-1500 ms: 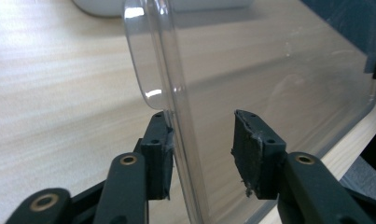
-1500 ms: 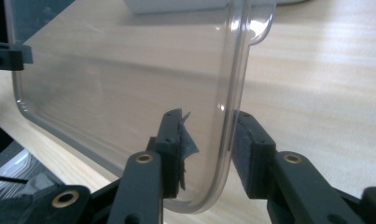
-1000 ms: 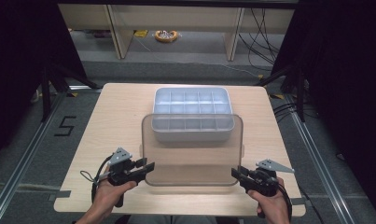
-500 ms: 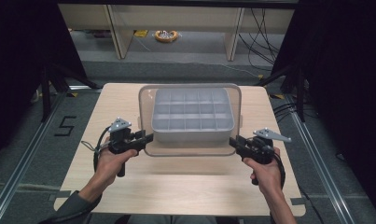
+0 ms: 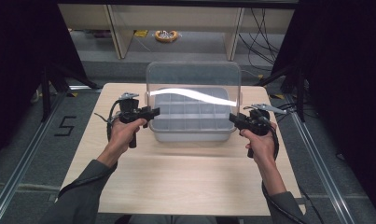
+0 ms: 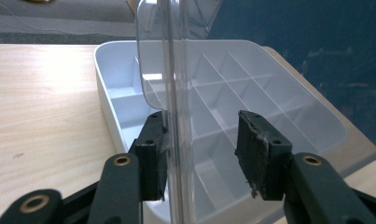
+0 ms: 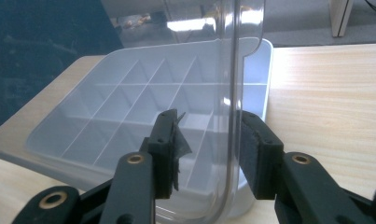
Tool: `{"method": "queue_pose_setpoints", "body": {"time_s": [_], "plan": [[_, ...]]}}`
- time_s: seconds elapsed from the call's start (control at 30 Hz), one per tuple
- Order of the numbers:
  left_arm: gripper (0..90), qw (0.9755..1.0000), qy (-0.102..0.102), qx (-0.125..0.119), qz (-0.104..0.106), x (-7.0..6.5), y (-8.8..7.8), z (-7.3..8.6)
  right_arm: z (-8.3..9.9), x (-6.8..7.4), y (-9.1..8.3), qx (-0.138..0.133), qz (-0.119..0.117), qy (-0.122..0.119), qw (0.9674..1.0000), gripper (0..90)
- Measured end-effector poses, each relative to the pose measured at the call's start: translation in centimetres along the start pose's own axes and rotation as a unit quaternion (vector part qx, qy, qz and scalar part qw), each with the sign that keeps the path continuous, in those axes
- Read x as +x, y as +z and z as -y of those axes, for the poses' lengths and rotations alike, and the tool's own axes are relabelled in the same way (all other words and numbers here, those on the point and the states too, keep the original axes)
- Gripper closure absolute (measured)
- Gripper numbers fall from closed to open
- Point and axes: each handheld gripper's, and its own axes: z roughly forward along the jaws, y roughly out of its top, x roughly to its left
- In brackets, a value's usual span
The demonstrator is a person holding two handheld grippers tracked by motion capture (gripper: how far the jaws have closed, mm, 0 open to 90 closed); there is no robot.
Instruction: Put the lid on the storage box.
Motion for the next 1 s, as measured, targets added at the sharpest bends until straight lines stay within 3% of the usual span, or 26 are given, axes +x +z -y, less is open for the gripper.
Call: {"method": "queue_pose_setpoints", "body": {"time_s": [0.07, 0.1, 0.13, 0.17, 0.2, 0.23, 0.27, 0.33, 0.37, 0.43, 0.47, 0.5, 0.6, 0.63, 0.67, 0.7, 0.83, 0.87, 0.93, 0.97, 1.0], "plan": [[53.0, 0.9999, -0.012, -0.001, -0.002, 0.3, 0.7, -0.2, -0.3, -0.1, 0.5, 0.002, 0.002, 0.011, 0.9999, 61.6], [52.9, 0.9999, -0.012, 0.002, 0.0, 0.5, 1.0, -0.3, -0.4, -0.4, 0.8, 0.002, 0.001, 0.005, 1.0, 61.5], [52.8, 0.9998, -0.02, 0.0, -0.001, 0.6, 1.3, -0.3, -0.5, -0.2, 1.0, 0.007, 0.005, 0.026, 0.9996, 61.6], [52.6, 0.9998, -0.021, 0.001, -0.004, 0.7, 1.5, -0.3, -0.6, -0.7, 1.4, 0.004, 0.004, 0.008, 0.9999, 61.5], [52.0, 0.9997, -0.024, 0.004, -0.006, 0.8, 1.8, -0.3, -0.6, -0.5, 1.6, 0.009, 0.006, 0.03, 0.9995, 61.4], [51.4, 0.9996, -0.025, 0.006, -0.008, 0.9, 2.0, -0.2, -0.6, -0.9, 2.0, 0.007, 0.003, 0.011, 0.9999, 61.3], [51.1, 0.9995, -0.029, 0.008, -0.009, 1.0, 2.2, -0.2, -0.6, -1.0, 2.2, 0.009, 0.01, 0.011, 0.9999, 61.2], [51.0, 0.9994, -0.032, 0.011, -0.012, 1.1, 2.5, -0.2, -0.6, -1.1, 2.6, 0.011, 0.007, 0.021, 0.9997, 61.1], [50.9, 0.9992, -0.034, 0.012, -0.015, 1.1, 2.6, -0.1, -0.5, -0.8, 2.6, 0.018, 0.009, 0.045, 0.9988, 61.0], [50.6, 0.9992, -0.034, 0.016, -0.013, 1.1, 3.0, 0.0, -0.5, -1.0, 2.8, 0.018, 0.009, 0.041, 0.999, 60.8], [50.5, 0.9991, -0.036, 0.017, -0.014, 1.2, 3.0, 0.0, -0.5, -1.4, 2.9, 0.017, 0.014, 0.025, 0.9994, 60.8], [50.5, 0.9991, -0.036, 0.019, -0.013, 1.2, 3.2, 0.0, -0.5, -1.2, 3.0, 0.017, 0.01, 0.045, 0.9988, 60.9], [49.6, 0.999, -0.034, 0.026, -0.016, 1.3, 3.4, 0.2, -0.3, -1.3, 3.2, 0.019, 0.019, 0.039, 0.9989, 60.6], [49.5, 0.9989, -0.039, 0.023, -0.016, 1.3, 3.5, 0.2, -0.3, -1.2, 3.1, 0.025, 0.011, 0.056, 0.9981, 60.6], [49.6, 0.9988, -0.041, 0.024, -0.015, 1.3, 3.6, 0.2, -0.3, -1.3, 3.2, 0.028, 0.013, 0.055, 0.998, 60.6], [49.5, 0.9987, -0.042, 0.024, -0.016, 1.3, 3.7, 0.3, -0.1, -1.9, 3.5, 0.017, 0.015, 0.03, 0.9993, 60.5], [48.4, 0.9979, -0.055, 0.031, -0.015, 1.5, 4.0, 0.6, 0.0, -1.9, 3.7, 0.023, 0.009, 0.04, 0.9989, 59.7], [48.3, 0.9978, -0.054, 0.035, -0.016, 1.7, 4.0, 0.7, 0.1, -1.6, 3.7, 0.027, 0.013, 0.058, 0.9979, 59.6], [48.0, 0.9974, -0.063, 0.031, -0.017, 1.9, 4.3, 0.9, 0.2, -1.7, 4.0, 0.027, 0.011, 0.05, 0.9983, 59.1], [47.7, 0.9973, -0.063, 0.032, -0.02, 1.9, 4.4, 0.9, 0.1, -1.5, 4.0, 0.03, 0.013, 0.064, 0.9974, 59.0], [47.3, 0.9973, -0.063, 0.033, -0.021, 2.0, 4.5, 0.9, 0.1, -1.9, 4.2, 0.024, 0.014, 0.04, 0.9988, 58.7]]}}
